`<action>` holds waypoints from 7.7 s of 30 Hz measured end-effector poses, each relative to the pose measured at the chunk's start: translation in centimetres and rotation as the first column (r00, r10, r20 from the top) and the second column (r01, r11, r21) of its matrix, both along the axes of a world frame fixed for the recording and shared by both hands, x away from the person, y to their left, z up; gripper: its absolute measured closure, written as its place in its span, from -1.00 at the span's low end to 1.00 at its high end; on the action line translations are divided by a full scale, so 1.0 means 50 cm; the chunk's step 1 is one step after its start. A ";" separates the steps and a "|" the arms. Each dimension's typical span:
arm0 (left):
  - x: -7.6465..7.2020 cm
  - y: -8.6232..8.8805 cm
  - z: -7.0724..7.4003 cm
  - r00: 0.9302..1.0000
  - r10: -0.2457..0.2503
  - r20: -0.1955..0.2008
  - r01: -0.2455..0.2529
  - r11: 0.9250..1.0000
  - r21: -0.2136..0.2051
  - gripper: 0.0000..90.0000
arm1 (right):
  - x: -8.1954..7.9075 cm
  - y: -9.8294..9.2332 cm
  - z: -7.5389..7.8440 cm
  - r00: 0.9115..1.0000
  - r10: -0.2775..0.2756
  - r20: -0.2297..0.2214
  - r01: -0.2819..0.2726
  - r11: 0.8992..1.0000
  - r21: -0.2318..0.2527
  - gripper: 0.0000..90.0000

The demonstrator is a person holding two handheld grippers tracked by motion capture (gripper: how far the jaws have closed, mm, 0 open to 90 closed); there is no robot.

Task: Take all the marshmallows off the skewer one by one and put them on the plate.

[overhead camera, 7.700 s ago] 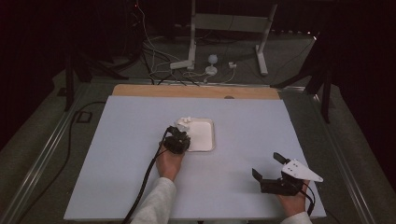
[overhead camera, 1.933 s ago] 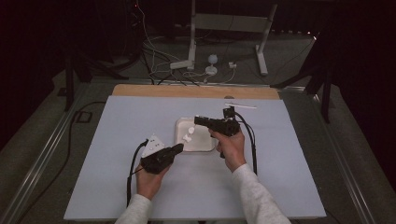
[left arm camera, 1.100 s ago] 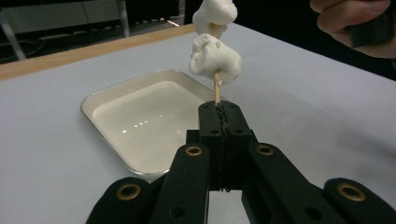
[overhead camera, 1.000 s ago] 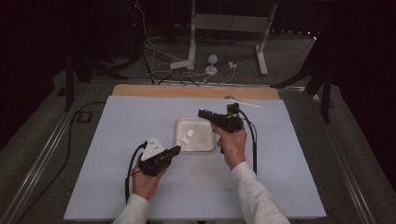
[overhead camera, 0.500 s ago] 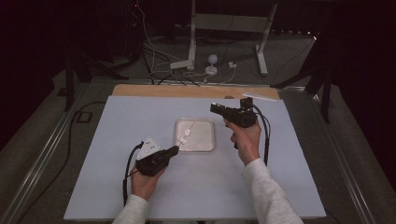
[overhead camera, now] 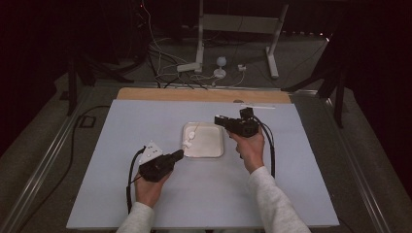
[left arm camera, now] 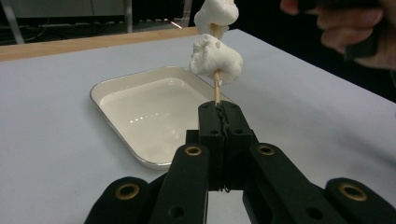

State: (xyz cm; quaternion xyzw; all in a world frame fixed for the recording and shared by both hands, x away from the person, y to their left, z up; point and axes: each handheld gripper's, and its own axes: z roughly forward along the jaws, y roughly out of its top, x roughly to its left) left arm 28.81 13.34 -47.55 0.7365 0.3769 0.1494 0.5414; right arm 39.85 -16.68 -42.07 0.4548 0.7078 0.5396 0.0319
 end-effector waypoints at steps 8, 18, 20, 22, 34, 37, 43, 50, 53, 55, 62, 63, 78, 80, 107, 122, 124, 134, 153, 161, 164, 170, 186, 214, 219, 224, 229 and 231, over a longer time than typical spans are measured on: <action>0.001 0.003 0.001 1.000 0.007 -0.003 -0.007 1.000 -0.009 1.00 | 0.007 0.018 -0.043 0.999 0.009 -0.041 -0.012 0.997 -0.074 0.73; 0.003 0.005 -0.001 1.000 0.012 -0.009 -0.012 1.000 -0.007 1.00 | 0.019 0.037 -0.085 0.996 -0.013 -0.087 -0.002 0.985 -0.170 -0.19; 0.003 0.006 -0.001 1.000 0.014 -0.009 -0.014 1.000 -0.005 1.00 | 0.018 0.035 -0.085 0.996 -0.016 -0.093 0.001 0.987 -0.162 -0.30; 0.004 0.007 0.000 1.000 0.017 -0.010 -0.017 1.000 -0.006 1.00 | 0.016 0.035 -0.084 0.996 -0.014 -0.091 -0.001 0.987 -0.160 -0.36; 0.005 0.010 0.000 1.000 0.029 -0.013 -0.029 1.000 -0.011 1.00 | -0.019 0.039 -0.050 0.993 0.091 -0.075 -0.096 0.993 -0.067 -0.42; 0.005 0.009 -0.001 0.999 0.032 -0.014 -0.032 0.999 -0.008 1.00 | -0.026 0.043 -0.045 0.991 0.112 -0.069 -0.115 0.992 -0.054 -0.37; 0.006 0.006 -0.002 0.999 0.031 -0.015 -0.031 1.000 -0.001 1.00 | -0.047 0.065 -0.033 0.981 0.189 -0.048 -0.190 0.982 -0.015 -0.08; 0.005 0.000 -0.002 0.999 0.031 -0.013 -0.031 0.999 0.011 1.00 | -0.054 0.100 -0.035 0.961 0.262 -0.083 -0.260 0.965 0.034 0.19; 0.004 -0.005 -0.004 0.999 0.031 -0.012 -0.030 0.999 0.024 1.00 | -0.053 0.111 -0.035 0.958 0.270 -0.093 -0.267 0.962 0.051 0.22; 0.003 -0.010 -0.004 1.000 0.026 -0.009 -0.025 0.999 0.038 1.00 | -0.051 0.117 -0.034 0.958 0.268 -0.098 -0.263 0.963 0.061 0.24; 0.002 -0.019 -0.005 1.000 0.002 -0.003 -0.002 0.999 0.054 1.00 | -0.043 0.124 -0.036 0.958 0.257 -0.131 -0.246 0.964 0.098 0.43; 0.001 -0.021 -0.004 1.000 0.000 -0.001 0.000 0.998 0.060 1.00 | -0.043 0.124 -0.036 0.958 0.257 -0.131 -0.246 0.964 0.098 0.43; 0.001 -0.020 -0.004 1.000 -0.020 0.009 0.020 0.998 0.057 1.00 | -0.046 0.116 -0.031 0.963 0.238 -0.127 -0.219 0.965 0.145 0.69; 0.001 -0.020 -0.004 1.000 -0.023 0.011 0.023 0.998 0.059 1.00 | -0.045 0.113 -0.028 0.965 0.231 -0.123 -0.213 0.966 0.147 0.70; -0.004 -0.023 -0.003 1.000 0.001 0.004 -0.002 0.998 0.060 1.00 | -0.053 0.126 -0.036 0.964 0.228 -0.136 -0.211 0.969 0.131 0.75; -0.006 -0.020 -0.003 0.998 0.001 0.059 -0.007 0.994 0.106 1.00 | -0.048 0.115 -0.015 0.977 0.176 -0.116 -0.160 0.977 0.142 0.79; -0.006 -0.022 -0.005 0.998 0.002 0.055 -0.009 0.993 0.122 1.00 | -0.046 0.112 -0.015 0.980 0.164 -0.115 -0.146 0.978 0.150 0.79; -0.007 -0.021 -0.005 0.998 -0.002 0.064 -0.007 0.989 0.146 1.00 | -0.029 0.086 0.018 0.987 0.132 -0.087 -0.118 0.981 0.153 0.78; -0.001 -0.001 -0.025 0.999 0.033 0.020 -0.036 0.985 0.167 1.00 | -0.012 0.025 0.065 1.000 0.014 -0.024 -0.007 0.965 0.264 0.78; -0.003 -0.009 -0.011 0.999 0.041 0.033 -0.045 0.991 0.128 1.00 | -0.013 -0.007 0.082 0.999 0.032 0.003 -0.032 0.986 0.163 0.76; -0.001 -0.005 -0.010 0.999 0.047 0.027 -0.049 0.992 0.114 1.00 | -0.011 -0.007 0.065 0.999 0.033 -0.012 -0.032 0.991 0.133 0.75; 0.000 -0.004 -0.010 0.999 0.044 0.019 -0.046 0.994 0.101 1.00 | -0.008 -0.003 0.044 0.999 0.038 -0.021 -0.036 0.996 0.076 0.73; 0.003 -0.004 -0.011 0.999 0.040 -0.001 -0.040 0.997 0.071 1.00 | -0.010 0.035 -0.026 0.997 0.056 -0.047 -0.061 0.992 -0.112 0.68; 0.008 -0.005 -0.013 0.999 0.042 -0.018 -0.041 0.997 0.064 1.00 | -0.017 0.057 -0.071 0.990 0.097 -0.105 -0.106 0.990 -0.089 -0.28; 0.008 -0.006 -0.013 0.999 0.040 -0.019 -0.039 0.997 0.062 1.00 | -0.034 0.070 -0.063 0.985 0.144 -0.091 -0.149 0.988 -0.042 -0.28; 0.009 -0.006 -0.012 0.999 0.040 -0.020 -0.039 0.998 0.056 1.00 | -0.045 0.083 -0.060 0.981 0.176 -0.078 -0.179 0.983 -0.033 -0.28; 0.009 -0.007 -0.012 0.999 0.039 -0.020 -0.037 0.998 0.054 1.00 | -0.057 0.098 -0.060 0.976 0.207 -0.072 -0.210 0.978 -0.023 -0.28; 0.009 -0.007 -0.012 0.999 0.038 -0.021 -0.037 0.998 0.054 1.00 | -0.061 0.104 -0.060 0.974 0.216 -0.068 -0.218 0.976 -0.022 -0.28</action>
